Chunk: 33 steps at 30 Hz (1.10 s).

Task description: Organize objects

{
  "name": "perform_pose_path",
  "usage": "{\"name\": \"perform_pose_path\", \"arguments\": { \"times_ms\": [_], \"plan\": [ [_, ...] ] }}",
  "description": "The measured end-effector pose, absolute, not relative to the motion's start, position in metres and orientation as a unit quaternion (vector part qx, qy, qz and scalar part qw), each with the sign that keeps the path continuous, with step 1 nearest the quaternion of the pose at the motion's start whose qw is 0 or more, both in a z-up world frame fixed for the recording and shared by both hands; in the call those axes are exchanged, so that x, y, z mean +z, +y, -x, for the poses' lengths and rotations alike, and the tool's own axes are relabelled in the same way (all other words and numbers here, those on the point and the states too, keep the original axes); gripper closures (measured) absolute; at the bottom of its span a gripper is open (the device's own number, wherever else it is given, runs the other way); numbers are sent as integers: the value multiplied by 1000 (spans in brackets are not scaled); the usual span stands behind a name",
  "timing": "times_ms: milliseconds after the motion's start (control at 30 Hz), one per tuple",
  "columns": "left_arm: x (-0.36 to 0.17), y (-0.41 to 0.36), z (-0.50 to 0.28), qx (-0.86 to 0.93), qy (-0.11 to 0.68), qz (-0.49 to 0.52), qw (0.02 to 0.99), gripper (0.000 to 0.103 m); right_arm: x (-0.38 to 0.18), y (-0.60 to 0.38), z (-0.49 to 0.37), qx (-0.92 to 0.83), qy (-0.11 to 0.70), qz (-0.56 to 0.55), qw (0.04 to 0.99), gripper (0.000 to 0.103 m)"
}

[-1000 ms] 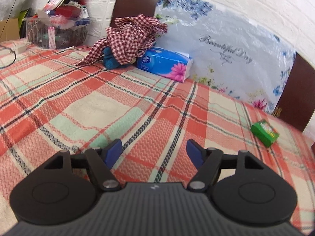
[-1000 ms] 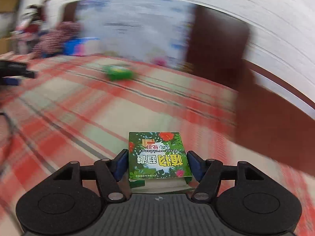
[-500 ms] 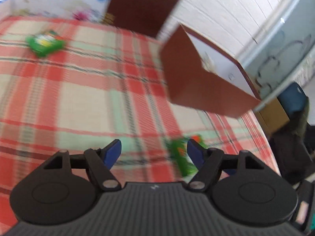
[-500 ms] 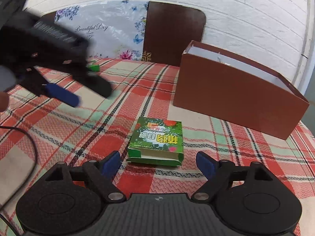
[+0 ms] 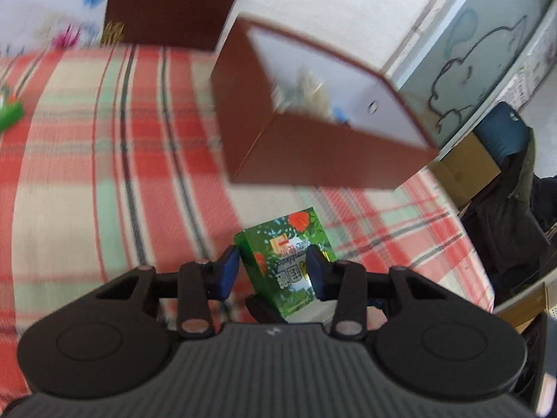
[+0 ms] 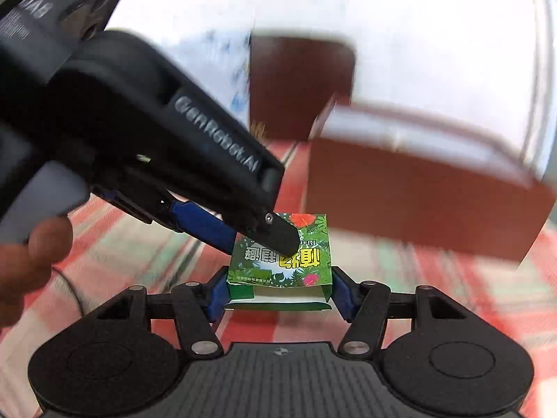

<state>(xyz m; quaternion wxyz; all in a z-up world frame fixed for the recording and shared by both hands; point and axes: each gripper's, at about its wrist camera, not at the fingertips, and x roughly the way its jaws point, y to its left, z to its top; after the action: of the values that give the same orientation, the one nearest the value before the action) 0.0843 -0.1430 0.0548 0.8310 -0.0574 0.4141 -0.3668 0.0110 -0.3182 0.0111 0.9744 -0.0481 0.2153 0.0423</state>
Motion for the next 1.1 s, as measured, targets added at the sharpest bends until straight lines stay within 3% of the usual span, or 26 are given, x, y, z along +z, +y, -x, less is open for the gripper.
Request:
{"name": "perform_pose_path", "arguments": {
  "times_ms": [133,300,333,400,433,533,867,1100],
  "plan": [
    [100,-164,-90,-394,344,50,851,59,42,-329,-20,5,135,56,989,43],
    [128,-218,-119,-422,328,41,844,58,65,-365,-58,-42,100,59,992,43],
    [130,-231,-122,-425,324,34,845,56,67,-373,-66,-52,97,59,992,43],
    [129,-256,-129,-418,314,10,852,41,67,-391,-87,-81,98,71,989,39],
    [127,-266,-131,-403,308,-2,862,35,63,-399,-100,-101,108,87,985,25],
    [114,-280,-134,-364,293,-38,883,35,53,-418,-123,-147,139,98,974,24],
    [100,-243,-123,-340,288,-42,894,35,41,-415,-52,-162,80,16,983,18],
    [90,-173,-87,-323,251,-31,912,34,26,-388,-29,-108,126,3,986,18]
  ]
}}
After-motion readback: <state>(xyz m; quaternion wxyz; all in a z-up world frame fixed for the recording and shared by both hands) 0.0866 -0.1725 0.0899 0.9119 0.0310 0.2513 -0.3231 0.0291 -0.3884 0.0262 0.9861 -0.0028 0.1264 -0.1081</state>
